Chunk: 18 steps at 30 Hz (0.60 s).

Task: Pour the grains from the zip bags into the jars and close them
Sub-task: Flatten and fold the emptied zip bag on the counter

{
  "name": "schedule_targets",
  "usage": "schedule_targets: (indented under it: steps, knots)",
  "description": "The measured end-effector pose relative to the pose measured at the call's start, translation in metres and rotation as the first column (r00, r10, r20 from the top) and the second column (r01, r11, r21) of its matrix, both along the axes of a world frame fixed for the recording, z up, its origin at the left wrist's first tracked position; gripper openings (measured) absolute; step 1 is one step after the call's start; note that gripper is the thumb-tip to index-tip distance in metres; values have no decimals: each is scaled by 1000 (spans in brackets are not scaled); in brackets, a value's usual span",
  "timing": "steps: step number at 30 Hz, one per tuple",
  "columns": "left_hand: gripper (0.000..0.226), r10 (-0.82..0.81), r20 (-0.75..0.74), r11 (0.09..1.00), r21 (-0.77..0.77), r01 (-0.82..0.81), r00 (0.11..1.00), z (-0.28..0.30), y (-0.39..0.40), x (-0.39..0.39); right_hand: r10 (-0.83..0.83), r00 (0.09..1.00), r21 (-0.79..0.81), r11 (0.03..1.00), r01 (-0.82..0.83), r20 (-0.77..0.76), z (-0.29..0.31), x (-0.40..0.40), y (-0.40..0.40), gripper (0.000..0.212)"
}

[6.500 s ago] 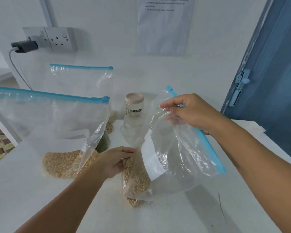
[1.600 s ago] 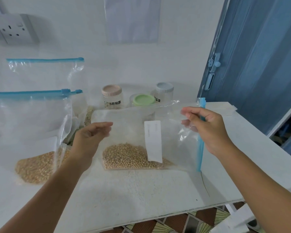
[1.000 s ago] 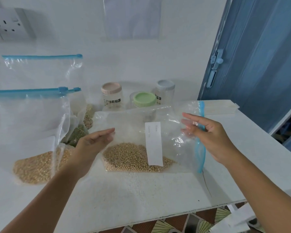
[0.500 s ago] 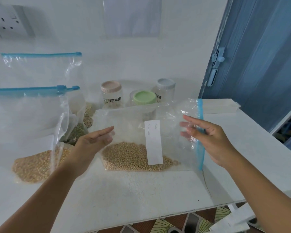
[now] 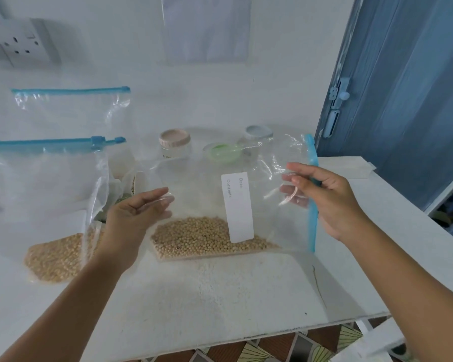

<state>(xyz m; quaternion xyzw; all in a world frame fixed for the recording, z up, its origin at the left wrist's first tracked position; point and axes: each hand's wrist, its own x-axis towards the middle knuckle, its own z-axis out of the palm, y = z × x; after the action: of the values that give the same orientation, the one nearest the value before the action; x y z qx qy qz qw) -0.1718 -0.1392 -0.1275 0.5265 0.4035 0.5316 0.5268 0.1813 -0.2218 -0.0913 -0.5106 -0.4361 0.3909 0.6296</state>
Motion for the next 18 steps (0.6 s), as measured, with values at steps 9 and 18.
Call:
schedule_targets:
  steps: [9,18]
  knots:
    - [24,77,35,993,83,-79,996,45,-12,3,57,998,62,997,-55,-29,39,10,14,26]
    - [28,130,111,981,130,-145,985,94,-9,5,122,990,115,987,-113,-71,73,6,36,27]
